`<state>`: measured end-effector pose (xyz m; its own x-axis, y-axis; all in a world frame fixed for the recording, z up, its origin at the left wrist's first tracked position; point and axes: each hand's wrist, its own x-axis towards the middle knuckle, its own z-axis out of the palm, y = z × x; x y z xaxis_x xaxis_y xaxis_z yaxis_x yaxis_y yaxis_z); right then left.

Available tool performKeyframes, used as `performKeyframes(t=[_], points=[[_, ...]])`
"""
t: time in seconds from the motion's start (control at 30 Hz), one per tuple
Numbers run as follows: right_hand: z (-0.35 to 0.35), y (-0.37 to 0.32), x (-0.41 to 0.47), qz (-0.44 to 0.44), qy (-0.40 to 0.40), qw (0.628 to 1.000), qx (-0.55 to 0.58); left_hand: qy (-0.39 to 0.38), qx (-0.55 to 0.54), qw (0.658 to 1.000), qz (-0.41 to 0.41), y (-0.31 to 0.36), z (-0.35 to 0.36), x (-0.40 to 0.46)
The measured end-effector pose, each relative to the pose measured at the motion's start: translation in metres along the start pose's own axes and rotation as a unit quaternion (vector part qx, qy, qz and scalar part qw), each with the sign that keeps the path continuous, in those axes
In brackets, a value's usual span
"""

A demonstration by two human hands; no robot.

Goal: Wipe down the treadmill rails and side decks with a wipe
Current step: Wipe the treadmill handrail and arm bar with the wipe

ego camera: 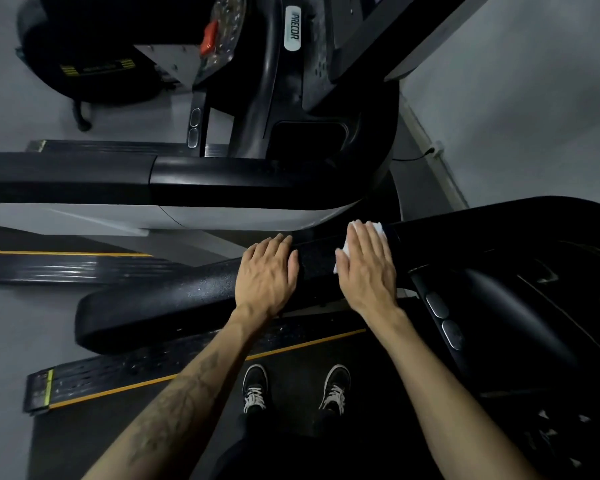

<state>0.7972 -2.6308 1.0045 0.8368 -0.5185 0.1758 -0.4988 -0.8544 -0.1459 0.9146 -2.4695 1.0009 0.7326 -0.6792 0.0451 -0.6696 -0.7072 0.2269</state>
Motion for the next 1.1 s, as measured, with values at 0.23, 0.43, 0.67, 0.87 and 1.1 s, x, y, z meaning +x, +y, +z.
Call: performKeyframes(t=[0.23, 0.43, 0.67, 0.87, 1.1], points=[[-0.003, -0.043, 0.036, -0.025, -0.086, 0.996, -0.017, 0.012, 0.015, 1.000, 0.010, 0.000, 0.000, -0.001], [-0.005, -0.013, 0.006, -0.150, -0.006, 0.984, 0.095, 0.030, 0.013, 0.999, 0.017, 0.001, -0.003, -0.002], [-0.014, -0.006, 0.035, 0.017, -0.079, 0.996, -0.042, 0.050, 0.015, 0.998, 0.019, 0.003, -0.003, -0.001], [-0.013, -0.039, 0.046, -0.032, -0.153, 0.987, -0.043, 0.043, 0.021, 0.999, 0.013, 0.001, -0.001, -0.001], [-0.011, 0.020, 0.004, -0.131, 0.002, 0.989, 0.071, 0.037, 0.017, 0.999, 0.017, 0.000, -0.002, -0.001]])
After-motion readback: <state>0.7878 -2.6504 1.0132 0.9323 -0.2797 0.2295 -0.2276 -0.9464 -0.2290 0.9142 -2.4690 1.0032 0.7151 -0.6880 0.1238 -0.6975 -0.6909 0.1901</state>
